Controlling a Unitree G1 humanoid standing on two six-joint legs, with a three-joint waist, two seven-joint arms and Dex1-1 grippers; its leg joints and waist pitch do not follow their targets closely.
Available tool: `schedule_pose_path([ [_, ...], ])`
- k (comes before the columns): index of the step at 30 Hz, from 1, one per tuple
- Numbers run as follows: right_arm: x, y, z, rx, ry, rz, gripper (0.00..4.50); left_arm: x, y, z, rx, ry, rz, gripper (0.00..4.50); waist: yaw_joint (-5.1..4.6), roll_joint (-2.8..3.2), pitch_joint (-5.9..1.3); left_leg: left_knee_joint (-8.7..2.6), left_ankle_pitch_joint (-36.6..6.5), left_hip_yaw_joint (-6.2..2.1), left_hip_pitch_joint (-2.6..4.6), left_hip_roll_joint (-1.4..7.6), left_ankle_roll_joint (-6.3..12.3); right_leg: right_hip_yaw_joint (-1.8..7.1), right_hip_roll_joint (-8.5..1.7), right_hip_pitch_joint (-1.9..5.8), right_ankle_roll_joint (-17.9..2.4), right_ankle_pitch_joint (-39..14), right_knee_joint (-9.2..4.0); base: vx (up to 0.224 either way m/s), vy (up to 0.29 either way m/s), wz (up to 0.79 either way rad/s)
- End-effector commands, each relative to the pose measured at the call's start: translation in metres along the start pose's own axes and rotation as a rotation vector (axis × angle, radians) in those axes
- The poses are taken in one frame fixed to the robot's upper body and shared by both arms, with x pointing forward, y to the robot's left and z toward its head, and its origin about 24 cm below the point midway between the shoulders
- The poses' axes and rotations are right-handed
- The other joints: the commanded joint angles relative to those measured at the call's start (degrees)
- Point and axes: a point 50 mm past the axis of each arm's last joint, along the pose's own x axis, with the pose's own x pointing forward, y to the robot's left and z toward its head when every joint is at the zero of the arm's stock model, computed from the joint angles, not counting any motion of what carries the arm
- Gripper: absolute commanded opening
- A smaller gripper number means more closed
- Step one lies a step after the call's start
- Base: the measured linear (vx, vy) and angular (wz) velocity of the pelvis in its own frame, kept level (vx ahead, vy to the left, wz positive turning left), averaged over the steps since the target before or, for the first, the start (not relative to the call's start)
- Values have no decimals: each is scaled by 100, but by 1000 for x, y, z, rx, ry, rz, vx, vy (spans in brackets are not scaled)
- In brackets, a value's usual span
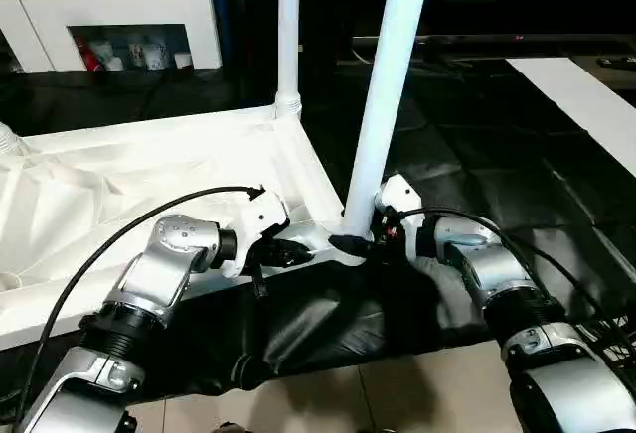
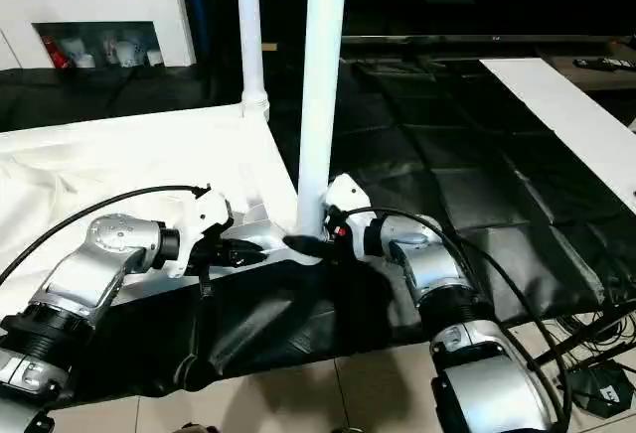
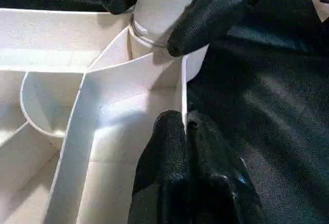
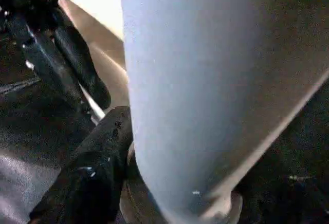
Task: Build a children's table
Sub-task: Rotate leg to tighten
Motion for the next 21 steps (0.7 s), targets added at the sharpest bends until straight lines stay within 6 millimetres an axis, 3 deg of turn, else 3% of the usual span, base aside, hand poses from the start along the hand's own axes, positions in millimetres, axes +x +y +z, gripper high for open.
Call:
schedule_pose_path([
  [1,7,4,1,-1,0,16,258,5,0,17,48,-62,13,0,-3,60,-457,-352,-1850,-16,151,154,99,268,-274,268,-1179,-1625,-334,0,0,0],
  [9,28,10,-9,96,1,-163,207,18,9,21,0,-43,158,0,-36,3,-437,-357,-1986,-26,162,141,4,265,-292,237,-995,-2135,-386,0,0,0],
  [16,62,13,-10,342,7,-487,198,46,22,42,-59,-66,353,0,-79,25,-410,-344,-2450,-64,237,111,-207,215,-297,158,-712,-2917,-500,0,0,0],
  [19,70,15,-4,359,5,-506,198,54,24,51,-28,-84,385,0,-91,13,-416,-333,-2567,-70,207,83,-133,183,-294,159,-507,-3068,-557,0,0,0],
  [21,71,14,-1,318,2,-521,198,56,26,54,-21,-95,401,0,-81,17,-419,-327,-2531,-63,201,81,-85,191,-304,151,-501,-3034,-569,0,0,0],
])
